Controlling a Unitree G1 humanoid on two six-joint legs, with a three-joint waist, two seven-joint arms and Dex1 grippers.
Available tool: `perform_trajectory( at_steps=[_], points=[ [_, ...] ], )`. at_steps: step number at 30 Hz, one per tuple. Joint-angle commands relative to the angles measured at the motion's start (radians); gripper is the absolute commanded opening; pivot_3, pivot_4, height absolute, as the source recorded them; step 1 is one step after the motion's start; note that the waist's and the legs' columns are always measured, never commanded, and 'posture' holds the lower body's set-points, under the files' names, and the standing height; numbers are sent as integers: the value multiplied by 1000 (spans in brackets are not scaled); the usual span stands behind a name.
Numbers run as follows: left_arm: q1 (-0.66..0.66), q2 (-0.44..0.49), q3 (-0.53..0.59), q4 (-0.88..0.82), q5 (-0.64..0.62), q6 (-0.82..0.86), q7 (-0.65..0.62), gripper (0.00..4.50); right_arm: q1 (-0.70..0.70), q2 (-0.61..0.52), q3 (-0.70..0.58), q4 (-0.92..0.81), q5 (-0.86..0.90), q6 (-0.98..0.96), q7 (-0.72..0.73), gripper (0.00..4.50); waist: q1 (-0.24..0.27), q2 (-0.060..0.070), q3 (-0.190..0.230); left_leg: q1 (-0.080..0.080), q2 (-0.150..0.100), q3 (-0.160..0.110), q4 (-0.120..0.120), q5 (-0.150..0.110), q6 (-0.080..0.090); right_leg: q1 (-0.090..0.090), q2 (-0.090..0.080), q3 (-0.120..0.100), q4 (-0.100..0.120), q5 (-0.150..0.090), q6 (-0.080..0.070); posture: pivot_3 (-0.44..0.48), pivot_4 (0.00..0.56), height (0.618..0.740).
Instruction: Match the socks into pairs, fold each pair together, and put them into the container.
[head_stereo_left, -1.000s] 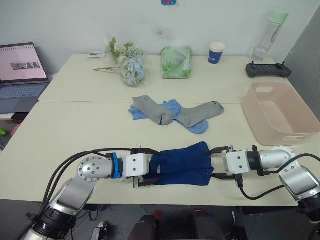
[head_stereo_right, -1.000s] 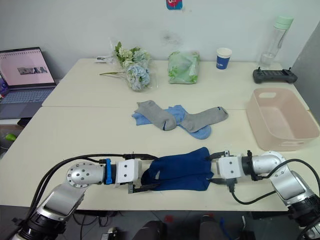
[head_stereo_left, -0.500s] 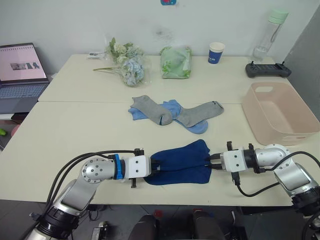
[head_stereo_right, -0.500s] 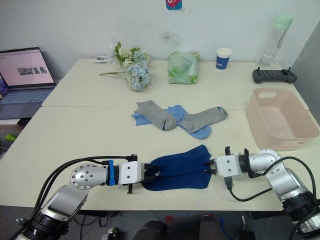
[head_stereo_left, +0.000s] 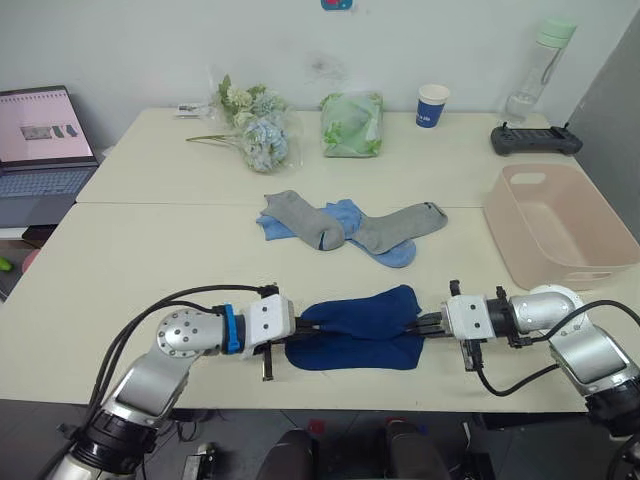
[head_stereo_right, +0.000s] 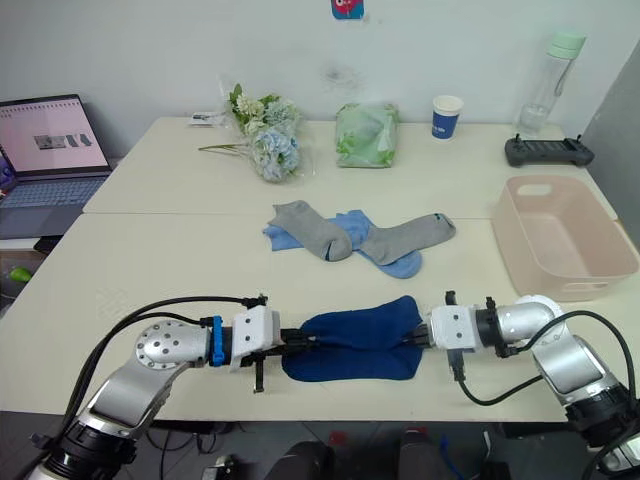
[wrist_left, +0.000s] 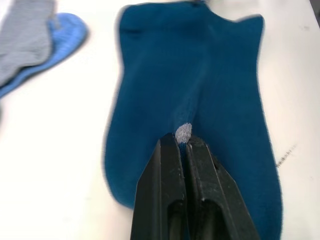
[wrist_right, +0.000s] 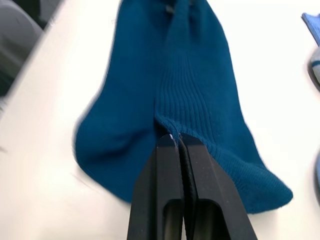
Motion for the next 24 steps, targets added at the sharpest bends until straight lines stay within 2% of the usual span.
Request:
perform_trajectory(
  at_steps=[1, 5, 8, 12, 16, 19, 24],
  points=[
    [-23, 10, 60, -45, -74, 43, -6, 29, -48, -1, -65, -71, 77, 99, -14, 0, 0, 0, 0, 0, 0, 0, 0, 0, 0, 0, 0, 0, 0, 0, 0, 0, 150, 740],
    [-39, 17, 99, -73, -127, 133, 12, 29, -111, 4, -91, -76, 131, 196, -13, 0, -1, 0, 0, 0, 0, 0, 0, 0, 0, 0, 0, -1, 0, 0, 0, 0, 150, 740],
    [-44, 40, 170, -151, -274, 314, 22, 29, -167, -7, -130, -109, 281, 414, -2, 0, -2, 0, 0, -1, 0, -1, 0, 0, 0, 0, 0, 0, -1, 0, 0, 0, 150, 740],
    [-26, 102, 246, -273, -486, 547, 33, 29, -195, -83, -146, -188, 434, 642, 53, 0, -2, 0, 0, -1, 0, -2, 0, 0, 0, 0, -1, 0, -1, 0, 0, 0, 150, 740],
    [54, 155, 303, -385, -673, 717, 68, 29, -196, -152, -177, -275, 636, 880, 57, 0, -2, 0, 0, -1, 0, -1, 0, -1, 2, 0, -1, 0, -1, 0, 0, 0, 150, 740],
    [151, 172, 300, -442, -701, 746, 82, 29, -180, -174, -186, -316, 728, 976, 45, 0, -3, 0, 0, -1, 1, -1, 0, -2, 4, 0, -1, 1, -1, 0, 0, 0, 150, 740],
    [233, 138, 204, -410, -555, 681, 156, 29, -88, -178, -123, -293, 645, 963, 5, 0, 10, 0, 0, 0, 0, 0, 0, -3, 5, 1, -1, 0, -2, 0, 0, 0, 150, 740]
  ],
)
